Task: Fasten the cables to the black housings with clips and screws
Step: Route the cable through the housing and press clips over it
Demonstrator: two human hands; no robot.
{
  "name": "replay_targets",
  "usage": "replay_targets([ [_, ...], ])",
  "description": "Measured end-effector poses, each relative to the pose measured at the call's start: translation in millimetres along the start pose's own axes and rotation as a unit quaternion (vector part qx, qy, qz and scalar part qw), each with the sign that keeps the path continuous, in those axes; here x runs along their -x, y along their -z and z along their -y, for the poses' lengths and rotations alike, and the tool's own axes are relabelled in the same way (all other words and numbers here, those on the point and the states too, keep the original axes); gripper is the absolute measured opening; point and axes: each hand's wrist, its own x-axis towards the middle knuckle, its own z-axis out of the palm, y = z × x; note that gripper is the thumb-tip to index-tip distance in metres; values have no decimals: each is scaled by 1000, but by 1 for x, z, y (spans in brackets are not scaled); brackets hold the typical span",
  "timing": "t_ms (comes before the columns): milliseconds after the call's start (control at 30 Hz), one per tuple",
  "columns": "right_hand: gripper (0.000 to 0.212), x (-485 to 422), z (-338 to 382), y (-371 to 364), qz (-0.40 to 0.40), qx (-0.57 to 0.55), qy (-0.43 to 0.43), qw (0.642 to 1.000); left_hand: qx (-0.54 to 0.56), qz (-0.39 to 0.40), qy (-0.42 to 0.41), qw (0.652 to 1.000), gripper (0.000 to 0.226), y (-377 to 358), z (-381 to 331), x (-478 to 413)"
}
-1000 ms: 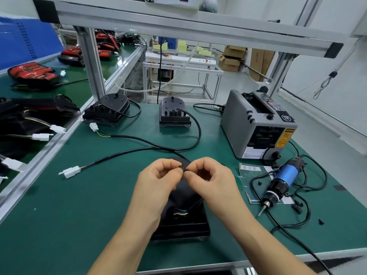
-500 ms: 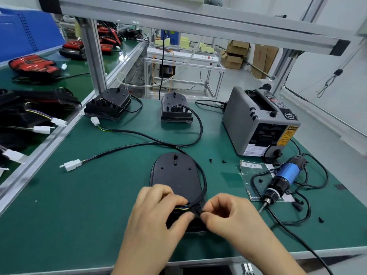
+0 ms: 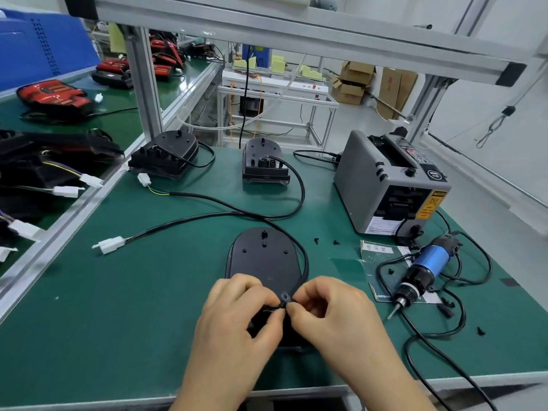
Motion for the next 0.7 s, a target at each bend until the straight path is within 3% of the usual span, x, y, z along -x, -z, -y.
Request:
replay_targets([
  [167, 25, -6, -8, 3, 10, -13, 68, 998, 21, -8, -7, 1000, 6, -1, 1, 2],
  [267, 18, -14, -13, 7, 15, -17, 123, 992, 32, -12, -10, 999, 6, -1, 2, 3],
  [433, 23, -18, -19, 7, 41, -18, 165, 985, 51, -9, -6, 999, 11, -1, 2, 4],
  [633, 18, -15, -20, 5, 41, -50, 135, 989, 64, 114, 46, 990, 25, 11, 8, -4],
  [700, 17, -14, -19, 4, 40, -61, 125, 989, 48, 141, 37, 988, 18, 14, 10, -8],
])
